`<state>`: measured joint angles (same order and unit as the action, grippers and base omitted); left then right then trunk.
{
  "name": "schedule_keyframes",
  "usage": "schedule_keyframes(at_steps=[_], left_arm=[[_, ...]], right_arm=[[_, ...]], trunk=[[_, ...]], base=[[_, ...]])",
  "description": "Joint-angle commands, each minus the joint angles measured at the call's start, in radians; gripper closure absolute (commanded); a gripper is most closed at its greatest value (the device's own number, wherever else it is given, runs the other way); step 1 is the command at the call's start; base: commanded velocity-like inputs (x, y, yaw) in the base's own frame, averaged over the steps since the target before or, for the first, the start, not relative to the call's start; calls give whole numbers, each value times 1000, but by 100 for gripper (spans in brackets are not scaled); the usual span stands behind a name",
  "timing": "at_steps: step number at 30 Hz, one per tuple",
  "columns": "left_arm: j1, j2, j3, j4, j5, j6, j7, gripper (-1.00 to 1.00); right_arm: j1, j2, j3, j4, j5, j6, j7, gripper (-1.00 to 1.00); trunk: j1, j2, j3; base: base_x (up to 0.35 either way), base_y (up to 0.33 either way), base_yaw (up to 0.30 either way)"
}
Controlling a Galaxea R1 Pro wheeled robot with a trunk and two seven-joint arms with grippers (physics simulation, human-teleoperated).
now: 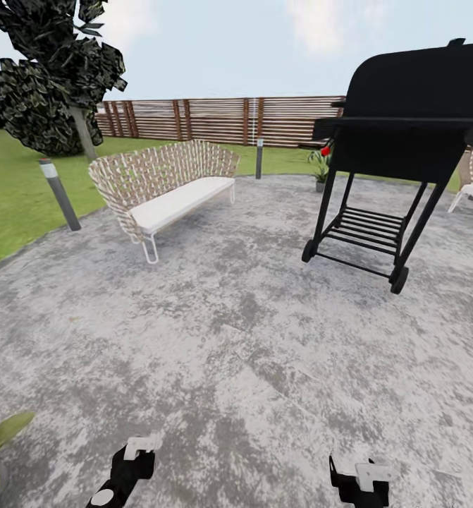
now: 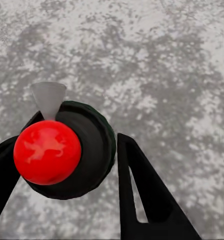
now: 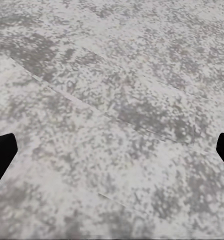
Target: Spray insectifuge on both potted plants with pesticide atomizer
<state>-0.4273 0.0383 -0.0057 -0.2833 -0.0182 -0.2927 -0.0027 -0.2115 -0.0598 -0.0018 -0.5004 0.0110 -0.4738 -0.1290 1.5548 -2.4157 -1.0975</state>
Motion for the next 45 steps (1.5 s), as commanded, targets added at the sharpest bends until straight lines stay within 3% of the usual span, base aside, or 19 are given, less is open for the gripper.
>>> schedule_keyframes(at_steps=[1,23,45], left_arm=[[-1,0,0,1,-2,-3,0,100],[-1,0,0,1,-2,-3,0,100],[-1,0,0,1,-2,-3,0,100]], right_arm=[[0,0,0,0,1,-3,-3,-100],[0,0,0,0,1,-3,-3,-100],[0,0,0,0,1,-2,-2,-100]], trunk=[[-1,0,1],[-1,0,30],[-1,0,46]], base=[[-337,118,149],[-269,209,162],[-19,300,240]])
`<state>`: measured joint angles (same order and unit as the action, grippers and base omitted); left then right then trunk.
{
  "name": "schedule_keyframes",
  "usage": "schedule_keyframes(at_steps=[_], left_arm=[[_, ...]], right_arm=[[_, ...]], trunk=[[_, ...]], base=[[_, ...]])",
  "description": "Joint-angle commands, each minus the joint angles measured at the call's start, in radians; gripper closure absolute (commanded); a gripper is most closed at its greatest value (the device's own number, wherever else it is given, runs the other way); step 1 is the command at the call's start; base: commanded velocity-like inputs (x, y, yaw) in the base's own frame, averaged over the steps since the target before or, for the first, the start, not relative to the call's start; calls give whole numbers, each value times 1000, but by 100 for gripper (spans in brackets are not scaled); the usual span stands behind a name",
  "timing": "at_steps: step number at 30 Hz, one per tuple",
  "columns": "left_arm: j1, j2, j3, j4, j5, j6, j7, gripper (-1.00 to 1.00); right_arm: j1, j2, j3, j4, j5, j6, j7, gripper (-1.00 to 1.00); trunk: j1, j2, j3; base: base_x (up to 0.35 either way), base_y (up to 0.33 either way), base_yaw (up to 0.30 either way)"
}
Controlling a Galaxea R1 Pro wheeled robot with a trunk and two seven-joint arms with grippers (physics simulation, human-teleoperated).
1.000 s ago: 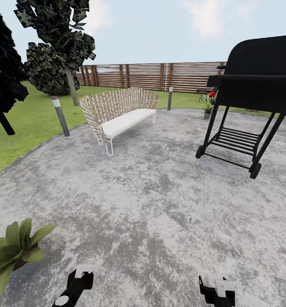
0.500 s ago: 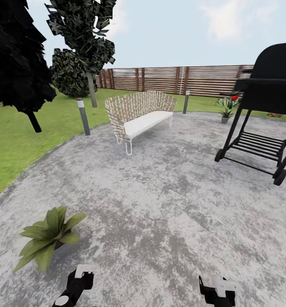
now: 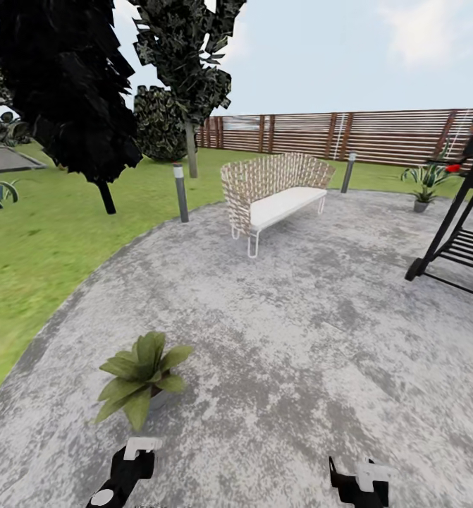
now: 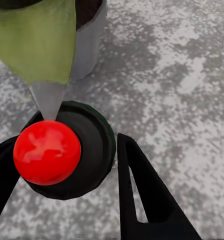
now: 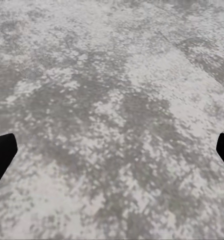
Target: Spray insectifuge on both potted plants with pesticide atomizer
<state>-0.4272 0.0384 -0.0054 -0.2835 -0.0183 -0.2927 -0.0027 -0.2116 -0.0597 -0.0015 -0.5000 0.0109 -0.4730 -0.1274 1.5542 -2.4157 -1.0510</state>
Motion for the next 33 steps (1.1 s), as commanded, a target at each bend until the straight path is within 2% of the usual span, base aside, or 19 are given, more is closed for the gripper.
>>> schedule_keyframes(at_steps=[1,10,23,33], left_arm=[[-1,0,0,1,-2,-3,0,100],[-1,0,0,1,-2,-3,0,100],[-1,0,0,1,-2,-3,0,100],[-1,0,0,1,-2,-3,0,100]], right_arm=[[0,0,0,0,1,-2,-3,-100],[0,0,0,0,1,-2,-3,-100],[0,0,0,0,1,-2,-3,-100],[0,1,1,-1,1,-3,-3,-100]], trunk=[[0,0,0],[0,0,3],[0,0,4],[0,0,4]], base=[[0,262,272],[0,195,272],[0,15,270],[2,0,43]])
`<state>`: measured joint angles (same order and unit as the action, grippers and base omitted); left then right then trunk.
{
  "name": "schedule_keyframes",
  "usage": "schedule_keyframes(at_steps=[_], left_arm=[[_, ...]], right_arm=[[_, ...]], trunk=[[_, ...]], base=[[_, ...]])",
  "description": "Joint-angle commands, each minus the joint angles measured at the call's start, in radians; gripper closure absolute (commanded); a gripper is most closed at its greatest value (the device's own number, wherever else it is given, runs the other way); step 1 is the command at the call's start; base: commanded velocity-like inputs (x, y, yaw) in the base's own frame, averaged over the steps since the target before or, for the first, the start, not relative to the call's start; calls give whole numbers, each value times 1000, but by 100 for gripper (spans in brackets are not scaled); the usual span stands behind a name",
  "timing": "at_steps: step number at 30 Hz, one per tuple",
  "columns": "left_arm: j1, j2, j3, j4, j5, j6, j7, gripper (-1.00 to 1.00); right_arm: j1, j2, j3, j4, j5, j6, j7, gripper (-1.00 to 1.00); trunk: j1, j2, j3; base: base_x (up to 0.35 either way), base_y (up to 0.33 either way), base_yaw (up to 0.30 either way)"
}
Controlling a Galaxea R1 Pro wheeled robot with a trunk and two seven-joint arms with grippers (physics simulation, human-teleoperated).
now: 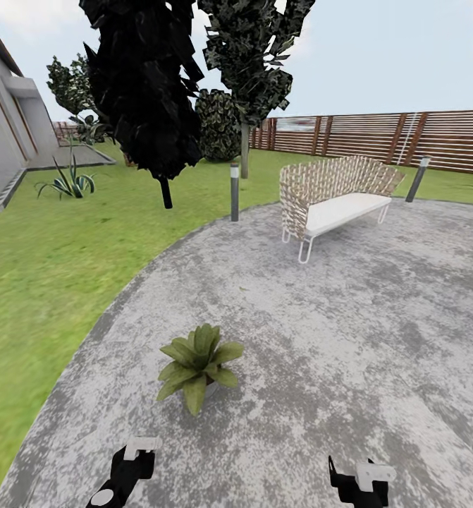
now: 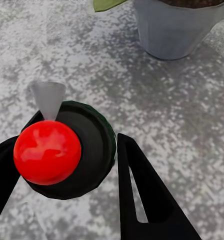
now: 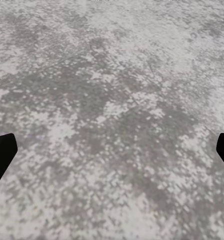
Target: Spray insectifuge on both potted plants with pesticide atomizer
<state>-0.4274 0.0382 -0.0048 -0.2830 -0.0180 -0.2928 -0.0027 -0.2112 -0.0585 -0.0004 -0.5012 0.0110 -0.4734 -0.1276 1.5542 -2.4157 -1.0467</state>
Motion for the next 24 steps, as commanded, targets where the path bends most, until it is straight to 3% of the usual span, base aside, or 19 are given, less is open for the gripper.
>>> schedule_keyframes(at_steps=[1,12,19,24], left_arm=[[-1,0,0,1,-2,-3,0,100],[-1,0,-1,0,-2,-3,0,100],[-1,-3,-1,0,-2,-3,-2,100],[-1,-9,-1,1,-3,-2,-3,100]], right_arm=[[0,0,0,1,1,-3,-3,-100],[0,0,0,1,1,-2,-3,-100],[0,1,1,1,1,-2,-3,-100],[0,6,5,0,3,-1,-2,-100]], trunk=[[0,0,-1],[0,0,1],[0,0,5],[0,0,5]], base=[[53,18,1],[211,238,-31],[37,288,-123],[2,77,-12]])
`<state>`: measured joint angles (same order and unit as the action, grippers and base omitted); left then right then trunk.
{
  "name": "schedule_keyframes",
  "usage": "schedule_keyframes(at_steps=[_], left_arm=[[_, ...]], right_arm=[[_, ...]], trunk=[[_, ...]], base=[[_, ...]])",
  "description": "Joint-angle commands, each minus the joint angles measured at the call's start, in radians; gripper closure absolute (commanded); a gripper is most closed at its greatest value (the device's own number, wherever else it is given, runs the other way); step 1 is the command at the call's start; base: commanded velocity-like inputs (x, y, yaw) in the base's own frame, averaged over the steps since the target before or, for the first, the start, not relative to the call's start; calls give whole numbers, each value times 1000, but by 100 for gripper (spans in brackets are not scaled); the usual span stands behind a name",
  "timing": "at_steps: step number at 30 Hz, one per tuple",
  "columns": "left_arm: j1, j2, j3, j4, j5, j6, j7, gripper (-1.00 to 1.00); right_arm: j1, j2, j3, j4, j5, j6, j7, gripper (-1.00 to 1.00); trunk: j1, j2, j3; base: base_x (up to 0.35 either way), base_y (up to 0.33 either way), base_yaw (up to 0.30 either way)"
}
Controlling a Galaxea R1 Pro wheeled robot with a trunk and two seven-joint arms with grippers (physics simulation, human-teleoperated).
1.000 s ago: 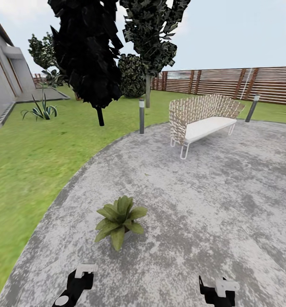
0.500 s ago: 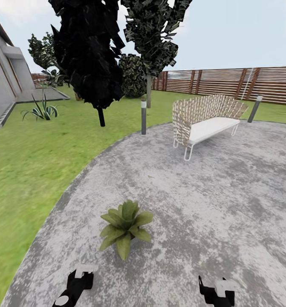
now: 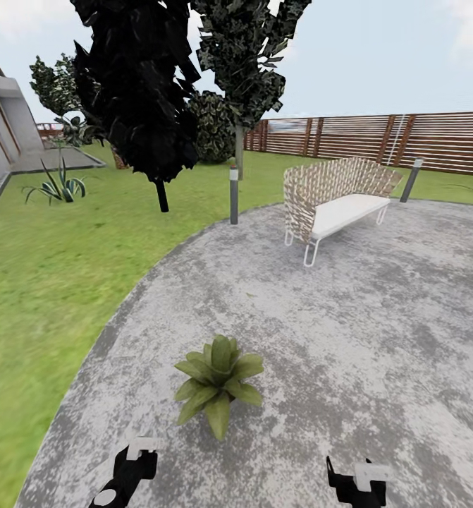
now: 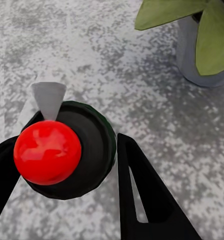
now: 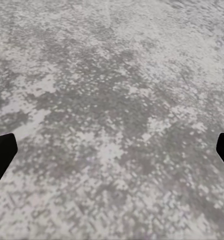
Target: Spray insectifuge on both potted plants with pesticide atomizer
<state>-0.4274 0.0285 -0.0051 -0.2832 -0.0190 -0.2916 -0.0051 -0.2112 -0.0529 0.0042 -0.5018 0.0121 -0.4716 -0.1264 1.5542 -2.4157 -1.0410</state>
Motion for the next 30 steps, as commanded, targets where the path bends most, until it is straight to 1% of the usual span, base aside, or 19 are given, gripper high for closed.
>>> schedule_keyframes(at_steps=[1,4,6,10,11,12,13,14,15,16,17,19,21,22,23,24,27,29,30], left_arm=[[-1,0,-1,1,-3,-3,-1,100],[0,2,-4,-5,-5,-3,0,100],[0,5,-8,-10,-6,-3,0,100],[0,12,-9,-14,-10,-1,0,100],[-1,13,-9,-14,-22,0,0,100],[-2,14,-9,-14,-37,1,0,100],[-4,17,-8,-15,-57,2,-1,100],[-4,19,-8,-15,-69,3,-2,100],[-4,23,-8,-15,-96,4,-7,100],[-5,29,-8,-16,-144,4,-22,100],[-5,31,-8,-15,-163,5,-31,100],[-4,35,-7,-14,-246,9,-80,100],[-9,40,-5,-14,-336,15,-149,100],[-11,42,-4,-14,-354,16,-166,100],[-13,54,-3,-16,-399,20,-216,100],[-15,63,-4,-19,-422,25,-251,100],[-30,80,-6,-33,-484,58,-380,100],[-52,87,-6,-57,-546,85,-490,100],[-57,88,-6,-64,-563,92,-516,100]], right_arm=[[0,0,1,0,1,-3,-3,-100],[0,-3,3,-2,3,-1,-2,-100],[0,-3,3,-4,20,-1,0,-100],[0,-4,1,-16,106,-1,0,-100],[0,-4,1,-29,153,-1,0,-100],[0,-4,1,-41,184,-1,1,-100],[0,-4,1,-54,212,0,1,-100],[0,-4,0,-61,225,0,1,-100],[0,-4,0,-74,250,0,1,-100],[0,-4,1,-90,286,1,2,-100],[0,-4,1,-94,299,1,4,-100],[-1,-2,2,-106,360,2,33,-100],[-1,1,2,-113,442,5,113,-100],[-2,1,2,-114,462,6,135,-100],[-7,2,1,-117,514,17,204,-100],[-12,3,1,-119,539,30,249,-100],[-43,5,1,-123,578,78,385,-100],[-69,5,2,-126,588,97,483,-100],[-76,5,2,-127,589,99,507,-100]], trunk=[[0,0,-1],[0,0,-1],[0,0,-1],[0,0,-1],[0,0,-1],[0,0,-1],[0,0,-1],[0,0,-1],[0,0,-1],[0,0,-1],[0,0,-1],[0,0,-1],[0,0,-1],[0,0,-1],[0,0,-1],[0,0,-1],[0,0,-1],[0,0,-1],[0,0,-1]], base=[[1,16,-3],[-14,5,-1],[-167,1,0],[-238,0,0],[-99,0,0],[-63,0,0],[-40,0,0],[-32,0,0],[-21,0,0],[-11,0,0],[-8,0,0],[-4,0,0],[-2,0,0],[-1,0,0],[0,0,0],[0,0,0],[0,0,0],[0,0,0],[0,0,0]])
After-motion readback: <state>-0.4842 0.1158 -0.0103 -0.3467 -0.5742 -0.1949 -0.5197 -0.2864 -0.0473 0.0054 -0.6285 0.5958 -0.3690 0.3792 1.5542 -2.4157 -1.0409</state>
